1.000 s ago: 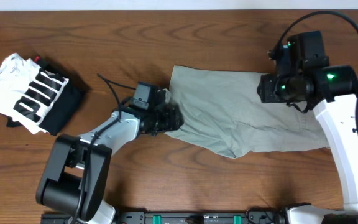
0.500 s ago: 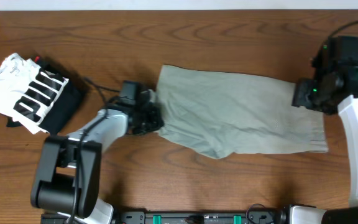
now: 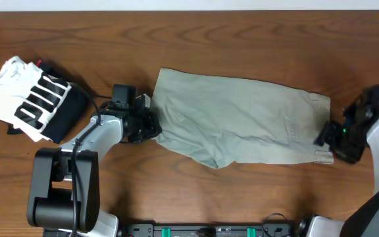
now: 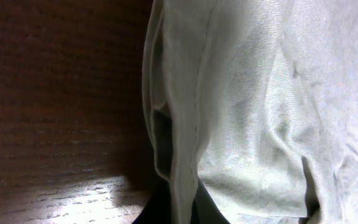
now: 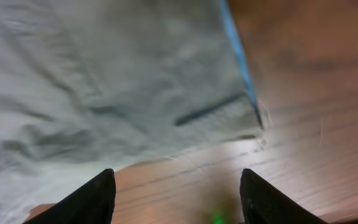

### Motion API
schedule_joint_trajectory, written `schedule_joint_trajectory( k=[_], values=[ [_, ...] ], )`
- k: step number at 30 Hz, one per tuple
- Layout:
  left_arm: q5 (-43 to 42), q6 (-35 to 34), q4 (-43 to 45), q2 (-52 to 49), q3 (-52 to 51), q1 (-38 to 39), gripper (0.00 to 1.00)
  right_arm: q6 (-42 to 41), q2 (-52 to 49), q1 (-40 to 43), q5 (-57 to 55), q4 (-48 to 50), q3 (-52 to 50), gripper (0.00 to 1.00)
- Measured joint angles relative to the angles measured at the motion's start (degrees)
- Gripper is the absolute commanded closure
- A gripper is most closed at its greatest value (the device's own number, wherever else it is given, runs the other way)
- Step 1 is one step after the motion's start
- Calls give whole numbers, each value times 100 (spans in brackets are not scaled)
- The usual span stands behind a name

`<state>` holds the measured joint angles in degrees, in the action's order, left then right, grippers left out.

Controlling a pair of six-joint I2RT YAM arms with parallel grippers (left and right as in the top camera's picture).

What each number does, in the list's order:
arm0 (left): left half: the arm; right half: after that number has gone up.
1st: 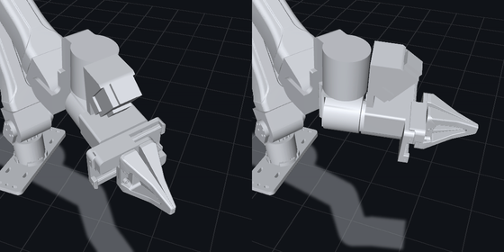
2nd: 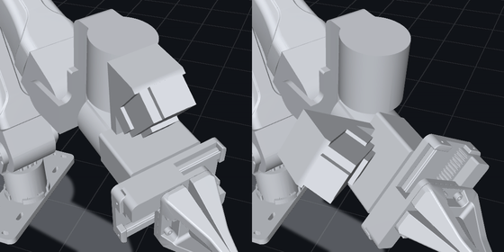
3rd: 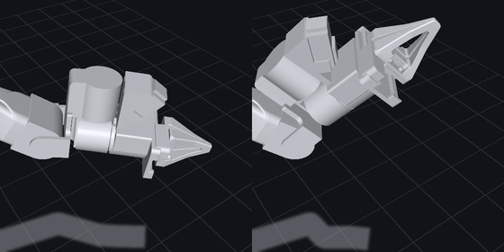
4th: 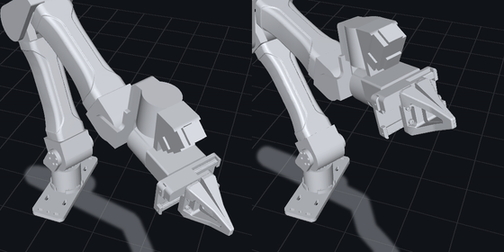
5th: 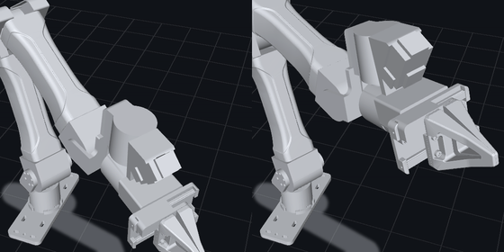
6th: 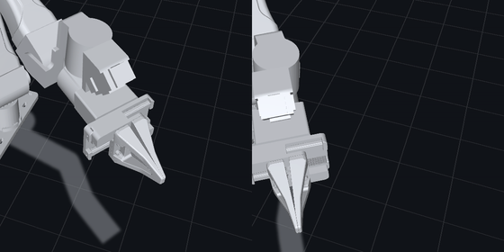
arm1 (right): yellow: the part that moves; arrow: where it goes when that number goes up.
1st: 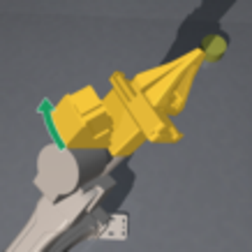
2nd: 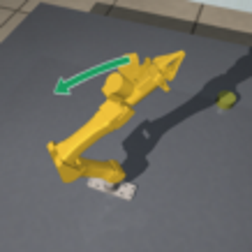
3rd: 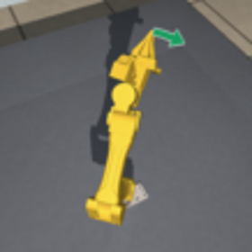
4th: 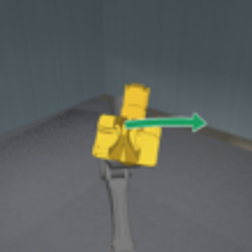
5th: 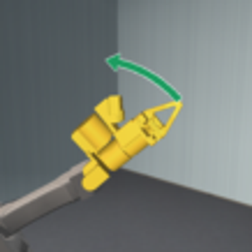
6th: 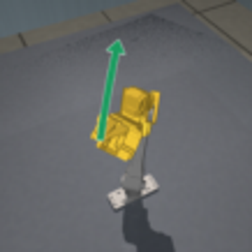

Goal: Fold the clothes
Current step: 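Grasp the left end with the left gripper, pull right end rightward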

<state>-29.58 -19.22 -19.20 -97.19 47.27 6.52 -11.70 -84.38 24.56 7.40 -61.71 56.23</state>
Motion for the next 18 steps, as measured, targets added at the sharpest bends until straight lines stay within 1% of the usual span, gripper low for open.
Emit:
schedule_joint_trajectory(
  k=[6,9,15,18],
  values=[
    [0,0,-2,0,0,0,94,-63,0,955,210,372,-463,38],
    [0,0,-9,0,0,0,94,-90,2,1259,291,656,-686,37],
    [0,0,-13,0,2,0,94,-111,0,1388,841,1694,-1419,34],
    [0,0,-22,0,0,0,94,-107,0,1390,1213,2208,-1786,34]
  ],
)
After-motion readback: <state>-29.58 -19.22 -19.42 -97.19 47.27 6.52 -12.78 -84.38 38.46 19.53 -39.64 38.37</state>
